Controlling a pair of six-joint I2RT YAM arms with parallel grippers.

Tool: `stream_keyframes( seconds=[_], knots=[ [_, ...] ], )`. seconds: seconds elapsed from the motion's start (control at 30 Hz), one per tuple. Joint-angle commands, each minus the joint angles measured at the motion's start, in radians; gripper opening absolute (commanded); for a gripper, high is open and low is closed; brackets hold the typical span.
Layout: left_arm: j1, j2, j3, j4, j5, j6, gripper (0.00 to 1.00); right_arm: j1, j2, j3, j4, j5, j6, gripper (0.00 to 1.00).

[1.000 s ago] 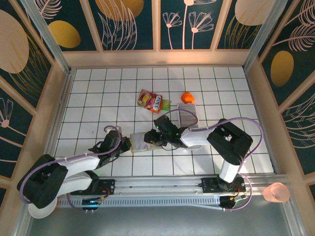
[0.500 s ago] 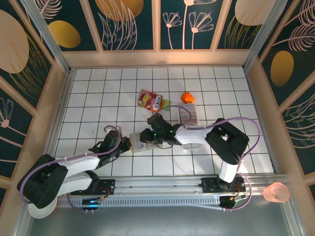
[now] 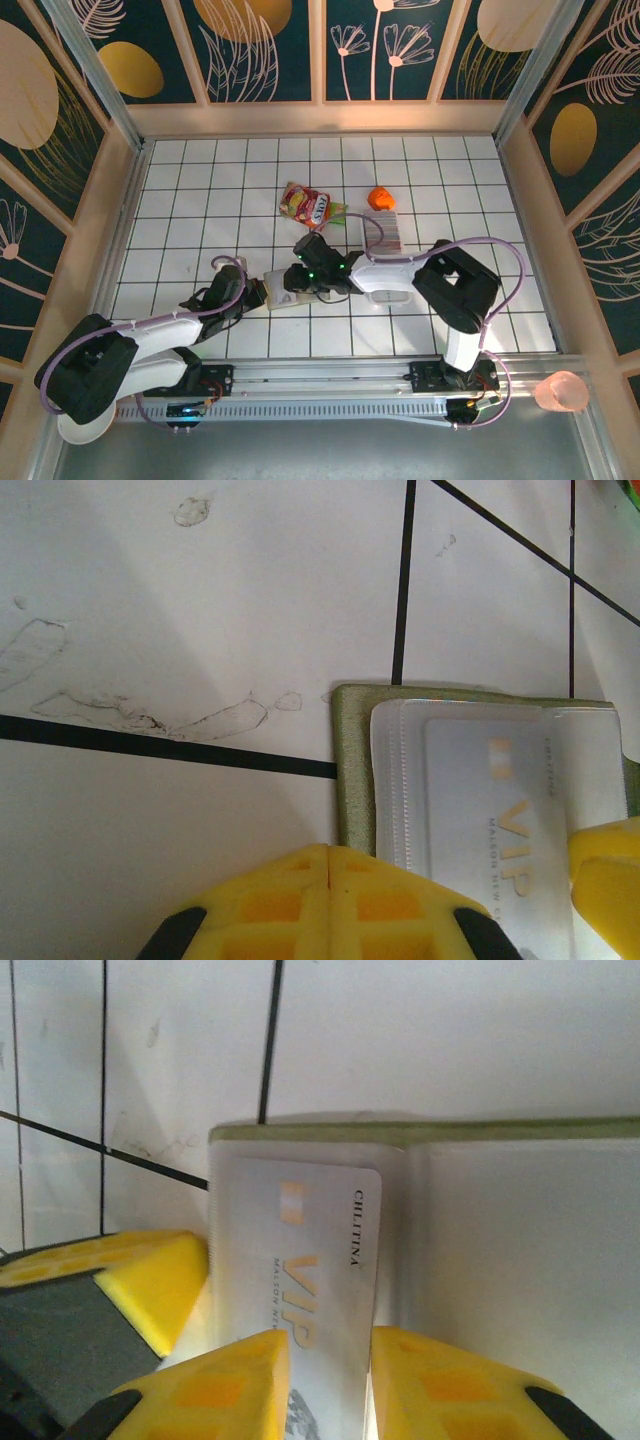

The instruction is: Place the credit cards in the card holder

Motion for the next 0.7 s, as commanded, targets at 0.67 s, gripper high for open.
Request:
stream_keyframes(
  seconds=[0.67],
  knots=[
    [0.002,-0.131,-0.038,-0.034,-0.023,-0.013,0.00,0.061,-0.143,-0.048,-0.145,0.239,0.001,0.32]
  ],
)
